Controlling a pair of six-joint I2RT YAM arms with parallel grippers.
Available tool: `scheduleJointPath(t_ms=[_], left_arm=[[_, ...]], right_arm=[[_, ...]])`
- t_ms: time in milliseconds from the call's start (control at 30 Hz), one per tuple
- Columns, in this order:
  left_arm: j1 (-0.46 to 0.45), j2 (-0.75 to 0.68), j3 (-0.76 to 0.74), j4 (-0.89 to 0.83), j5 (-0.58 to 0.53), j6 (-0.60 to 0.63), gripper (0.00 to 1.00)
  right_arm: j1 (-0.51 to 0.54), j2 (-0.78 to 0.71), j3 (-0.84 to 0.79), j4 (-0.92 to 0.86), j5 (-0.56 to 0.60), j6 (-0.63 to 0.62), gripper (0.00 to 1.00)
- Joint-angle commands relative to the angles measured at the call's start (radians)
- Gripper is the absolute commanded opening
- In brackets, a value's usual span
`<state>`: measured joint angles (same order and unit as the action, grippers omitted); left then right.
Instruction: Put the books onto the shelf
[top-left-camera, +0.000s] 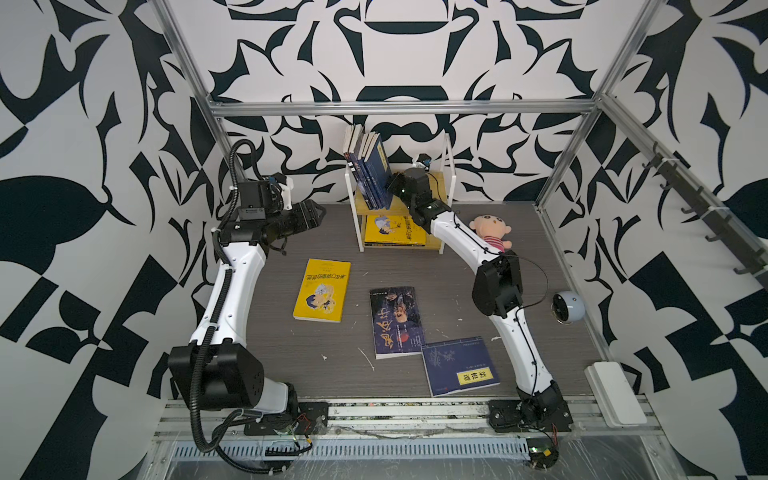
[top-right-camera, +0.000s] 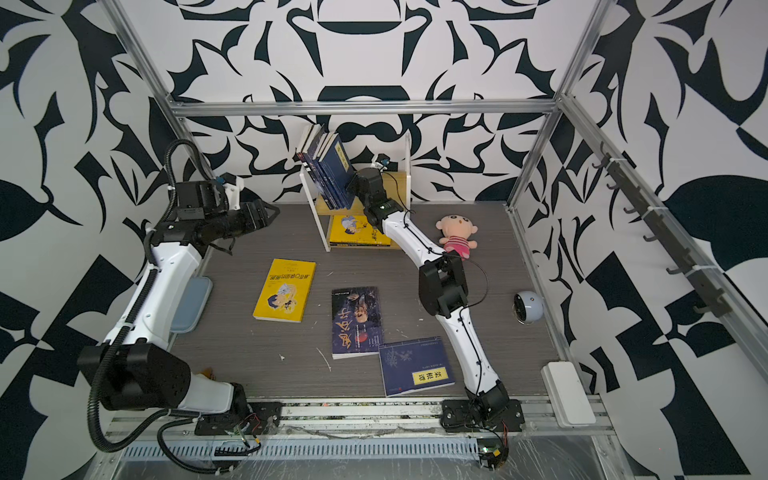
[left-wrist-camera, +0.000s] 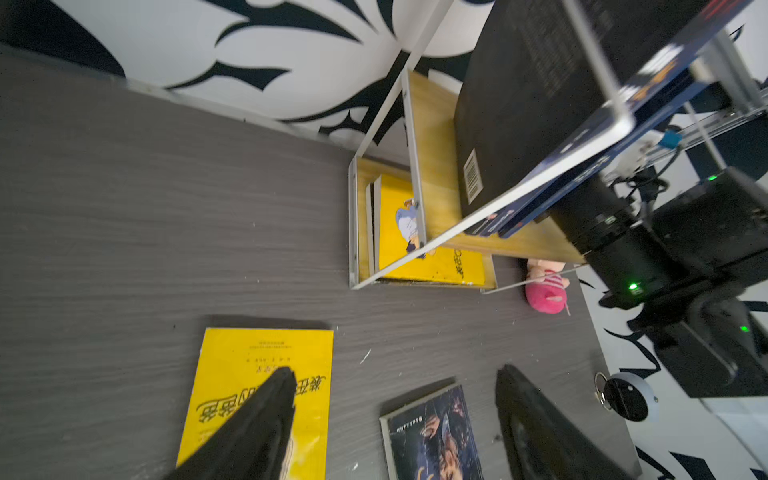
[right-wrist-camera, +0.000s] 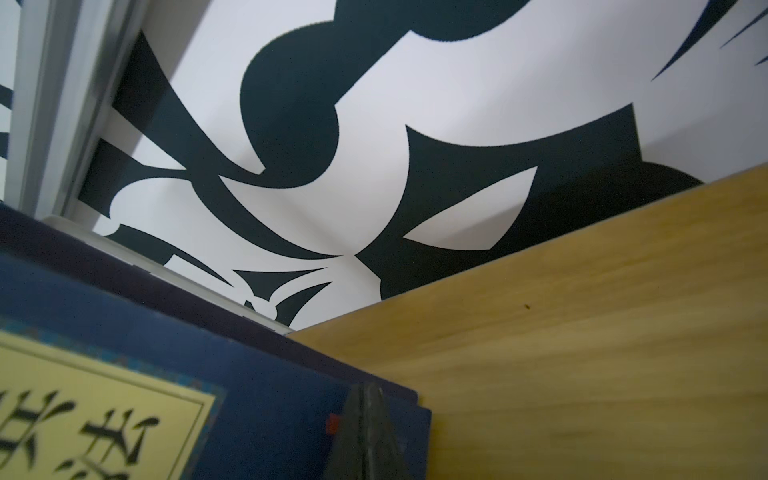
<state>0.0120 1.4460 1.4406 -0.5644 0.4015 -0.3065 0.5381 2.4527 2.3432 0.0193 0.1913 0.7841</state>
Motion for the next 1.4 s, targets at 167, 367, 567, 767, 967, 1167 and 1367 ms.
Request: scheduleJointPath(t_ms=[167, 367, 567, 767, 967, 1167, 1367], left_arm=[[0.016, -0.035, -0.081, -0.017, 0.002, 0.092, 0.83], [0.120, -0.025, -0.177, -0.009, -0.016, 0.107, 0.94], [0.215, -0.015, -0.214, -0.019, -0.014, 0.166, 0.98], [0.217, 0.024, -0.259, -0.014, -0.008, 0.233, 0.98], [0.217, 0.184, -0.261, -0.051, -0.012, 0.281, 0.94], [0.214, 0.329, -0.226, -0.071, 0.023, 0.264, 0.86], [0.194, 0.453, -0.182, -0.110, 0.026, 0.260, 0.60]], right_arm=[[0.039, -0.051, -0.099, -0.064, -0.042, -0.058, 0.00], [0.007, -0.239, -0.275, -0.012, -0.020, -0.088, 0.08], [-0.011, -0.358, -0.382, 0.004, -0.044, -0.100, 0.15], [-0.008, -0.426, -0.429, -0.018, -0.079, -0.094, 0.17], [0.059, -0.593, -0.618, -0.016, -0.109, -0.106, 0.27], [0.198, -0.737, -0.901, 0.022, -0.057, -0.081, 0.42], [0.324, -0.676, -0.997, 0.136, -0.193, -0.386, 0.48]])
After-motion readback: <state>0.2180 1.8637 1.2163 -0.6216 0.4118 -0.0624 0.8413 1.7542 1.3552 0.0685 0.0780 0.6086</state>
